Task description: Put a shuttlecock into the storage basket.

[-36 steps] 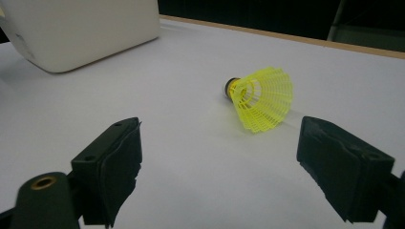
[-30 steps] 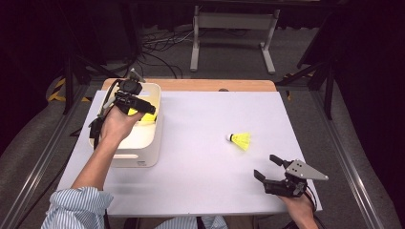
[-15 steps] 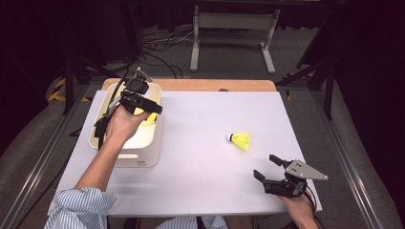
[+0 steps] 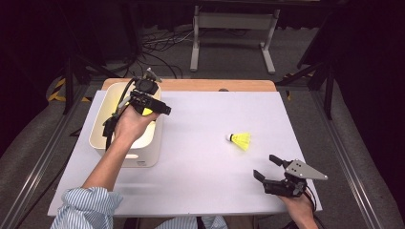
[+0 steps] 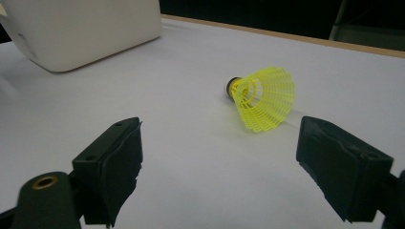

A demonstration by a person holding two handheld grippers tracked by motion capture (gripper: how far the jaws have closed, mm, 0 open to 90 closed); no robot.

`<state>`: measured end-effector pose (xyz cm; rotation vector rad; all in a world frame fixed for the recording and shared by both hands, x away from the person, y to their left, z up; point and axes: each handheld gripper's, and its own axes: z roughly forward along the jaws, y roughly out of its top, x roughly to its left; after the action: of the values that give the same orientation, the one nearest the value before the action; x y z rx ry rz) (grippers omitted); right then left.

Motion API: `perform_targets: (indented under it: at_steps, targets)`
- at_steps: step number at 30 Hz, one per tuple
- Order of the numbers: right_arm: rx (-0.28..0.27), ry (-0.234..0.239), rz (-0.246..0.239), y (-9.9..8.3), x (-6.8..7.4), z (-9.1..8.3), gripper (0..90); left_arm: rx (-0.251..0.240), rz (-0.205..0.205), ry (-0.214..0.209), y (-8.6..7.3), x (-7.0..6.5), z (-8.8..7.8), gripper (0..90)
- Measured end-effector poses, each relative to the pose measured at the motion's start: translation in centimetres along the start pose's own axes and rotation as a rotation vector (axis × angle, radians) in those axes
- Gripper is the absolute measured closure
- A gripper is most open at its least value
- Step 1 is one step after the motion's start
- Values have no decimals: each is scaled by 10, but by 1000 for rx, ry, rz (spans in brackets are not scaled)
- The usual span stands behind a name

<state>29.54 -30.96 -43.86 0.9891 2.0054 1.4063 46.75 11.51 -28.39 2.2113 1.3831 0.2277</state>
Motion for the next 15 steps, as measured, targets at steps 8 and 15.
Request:
perform_targets:
  at_steps: [8, 15]
  targets:
    - [0, 1, 1, 0, 0, 0, 165, 9, 15, -23, 2, -13, 8, 364]
    - [-3, 2, 2, 0, 0, 0, 165, 12, 32, -39, 3, -23, 15, 362]
